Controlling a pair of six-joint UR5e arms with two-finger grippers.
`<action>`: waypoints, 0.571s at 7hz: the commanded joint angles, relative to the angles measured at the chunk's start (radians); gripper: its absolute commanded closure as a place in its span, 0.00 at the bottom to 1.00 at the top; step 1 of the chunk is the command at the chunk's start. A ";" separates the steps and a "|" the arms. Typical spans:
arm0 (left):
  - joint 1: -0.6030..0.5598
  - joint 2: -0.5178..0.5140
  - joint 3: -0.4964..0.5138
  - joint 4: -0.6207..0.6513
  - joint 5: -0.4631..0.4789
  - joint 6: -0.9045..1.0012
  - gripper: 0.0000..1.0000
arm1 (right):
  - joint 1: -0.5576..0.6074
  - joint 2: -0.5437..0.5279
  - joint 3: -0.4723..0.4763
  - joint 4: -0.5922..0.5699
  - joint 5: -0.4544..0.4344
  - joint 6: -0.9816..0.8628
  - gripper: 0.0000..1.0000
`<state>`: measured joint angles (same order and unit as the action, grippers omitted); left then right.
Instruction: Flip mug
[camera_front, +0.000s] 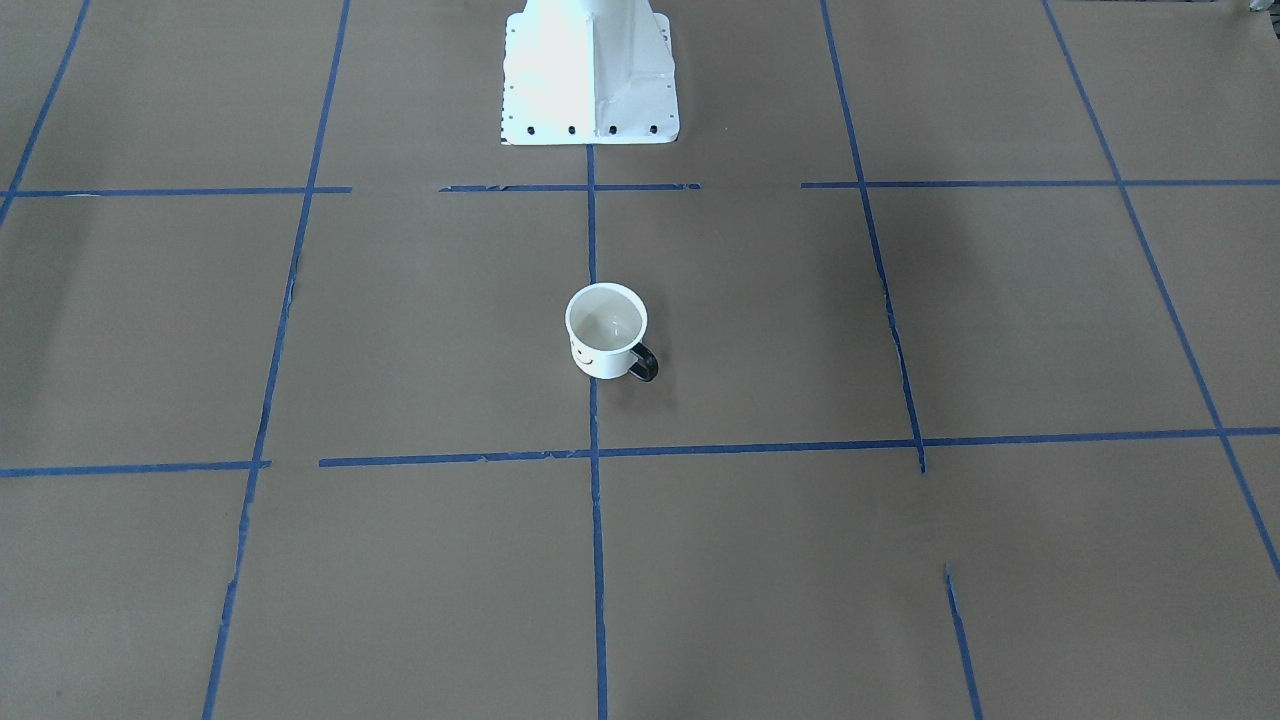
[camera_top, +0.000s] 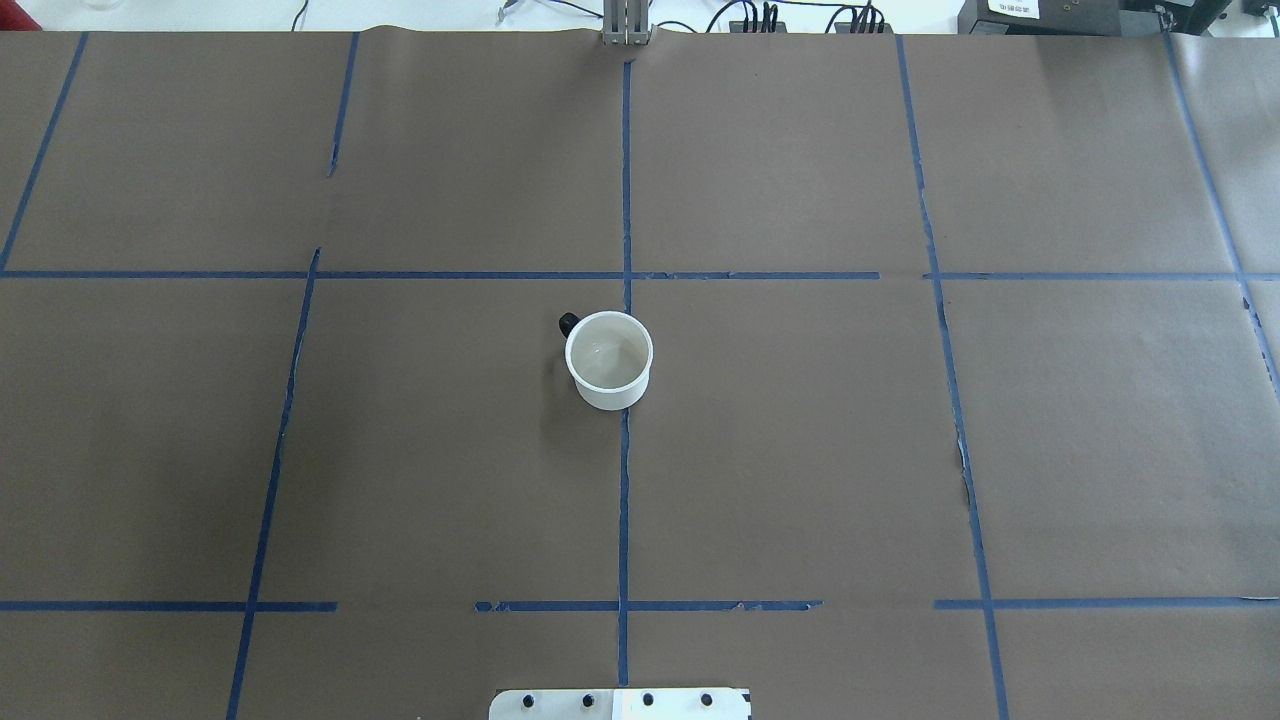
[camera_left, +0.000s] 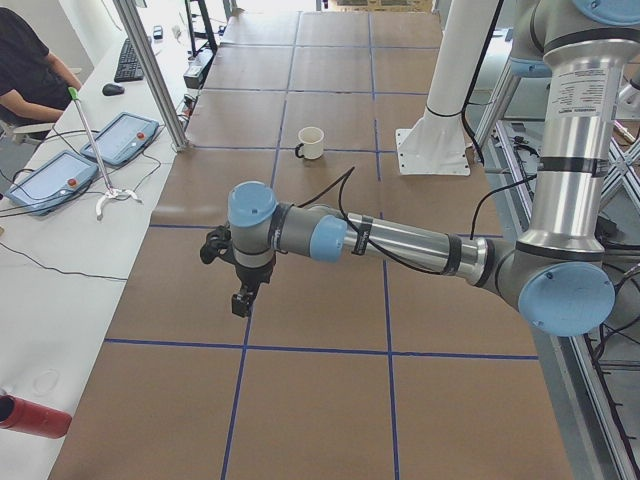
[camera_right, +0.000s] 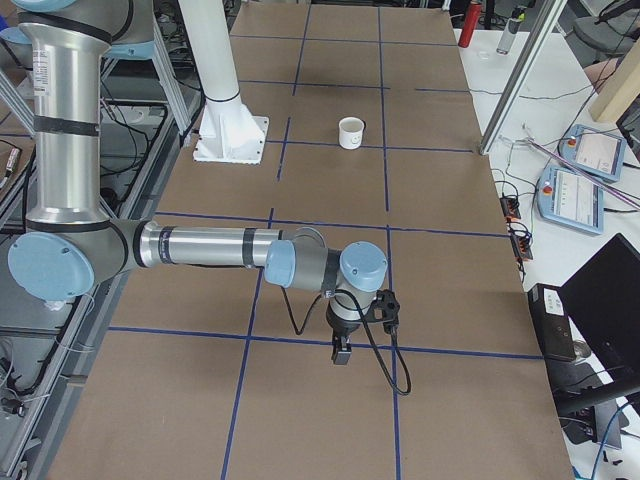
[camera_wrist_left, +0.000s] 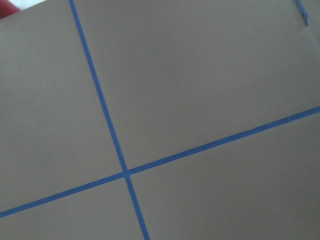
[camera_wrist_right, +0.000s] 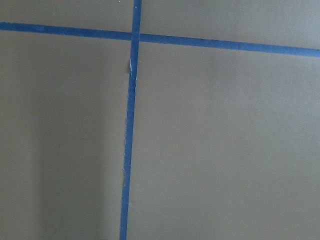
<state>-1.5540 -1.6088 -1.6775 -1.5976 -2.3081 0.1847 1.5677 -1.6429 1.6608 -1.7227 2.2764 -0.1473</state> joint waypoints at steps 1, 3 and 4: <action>-0.057 0.004 0.042 0.112 -0.074 0.048 0.00 | 0.000 0.000 0.000 0.000 0.000 0.000 0.00; -0.055 0.003 0.019 0.159 -0.074 0.044 0.00 | 0.000 0.000 0.000 0.000 0.000 0.000 0.00; -0.055 0.003 0.024 0.160 -0.073 0.042 0.00 | 0.000 0.000 0.000 0.000 0.000 0.000 0.00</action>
<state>-1.6084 -1.6058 -1.6548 -1.4483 -2.3803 0.2286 1.5677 -1.6429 1.6613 -1.7226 2.2764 -0.1473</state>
